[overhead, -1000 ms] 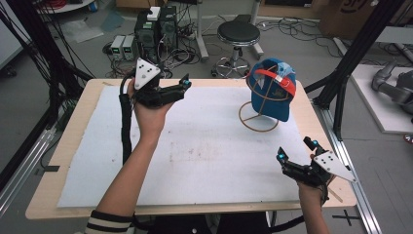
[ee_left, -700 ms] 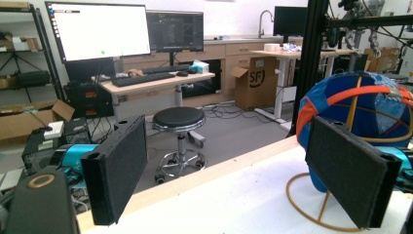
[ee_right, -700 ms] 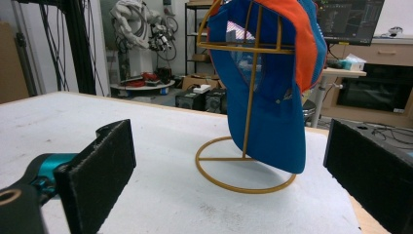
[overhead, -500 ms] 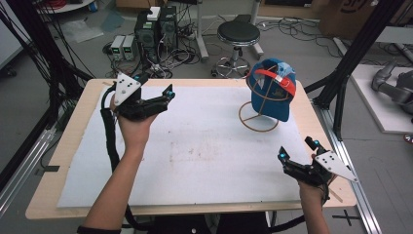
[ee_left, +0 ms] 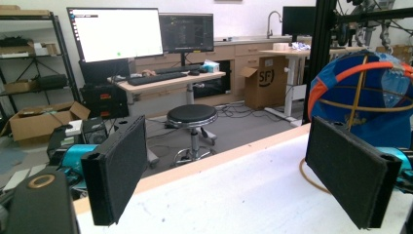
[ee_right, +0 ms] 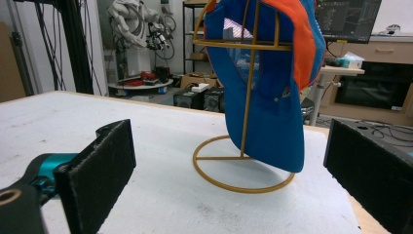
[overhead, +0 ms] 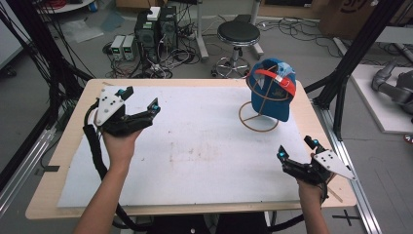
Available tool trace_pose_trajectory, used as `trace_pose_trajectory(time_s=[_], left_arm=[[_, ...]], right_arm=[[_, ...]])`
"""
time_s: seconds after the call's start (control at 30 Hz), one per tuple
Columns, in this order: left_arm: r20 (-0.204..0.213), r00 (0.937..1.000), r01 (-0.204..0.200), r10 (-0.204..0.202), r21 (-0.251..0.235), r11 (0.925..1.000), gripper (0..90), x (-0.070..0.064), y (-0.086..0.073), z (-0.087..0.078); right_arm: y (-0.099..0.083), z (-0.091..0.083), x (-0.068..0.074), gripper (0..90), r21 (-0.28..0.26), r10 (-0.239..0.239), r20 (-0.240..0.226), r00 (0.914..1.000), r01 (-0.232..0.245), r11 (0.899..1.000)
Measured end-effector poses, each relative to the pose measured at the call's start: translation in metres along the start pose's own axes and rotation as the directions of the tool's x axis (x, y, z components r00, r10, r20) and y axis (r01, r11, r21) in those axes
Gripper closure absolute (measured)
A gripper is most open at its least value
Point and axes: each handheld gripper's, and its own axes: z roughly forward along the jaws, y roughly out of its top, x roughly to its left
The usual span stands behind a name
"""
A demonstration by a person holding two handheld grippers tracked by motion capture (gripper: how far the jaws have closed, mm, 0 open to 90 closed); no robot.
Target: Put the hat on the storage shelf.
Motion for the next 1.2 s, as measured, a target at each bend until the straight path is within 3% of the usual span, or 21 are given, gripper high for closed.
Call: trace_pose_trajectory(time_s=[0.53, 0.77, 1.03, 1.2], left_arm=[[-0.084, 0.9963, 0.022, -0.021, 0.001, 0.9998, 15.9, 0.032, -0.038, -0.037], [-0.103, 0.9943, 0.029, -0.028, 0.013, 0.9995, 15.9, 0.035, -0.052, -0.045], [-0.121, 0.9917, 0.042, -0.042, -0.006, 0.9991, 15.9, 0.043, -0.066, -0.058], [-0.123, 0.9911, 0.053, -0.05, 0.018, 0.9984, 15.2, 0.047, -0.077, -0.063]], right_arm=[[-0.001, 0.002, 0.0, 4.4, 0.004, 0.011, 0.003, 0.9999, -0.011, 1.0], [-0.002, 0.005, -0.002, 4.4, 0.003, 0.008, 0.005, 1.0, -0.008, 1.0], [-0.002, 0.009, -0.005, 4.4, -0.002, 0.021, 0.002, 0.9998, -0.021, 1.0], [-0.002, 0.011, -0.005, 4.4, -0.003, 0.023, -0.002, 0.9997, -0.023, 1.0]])
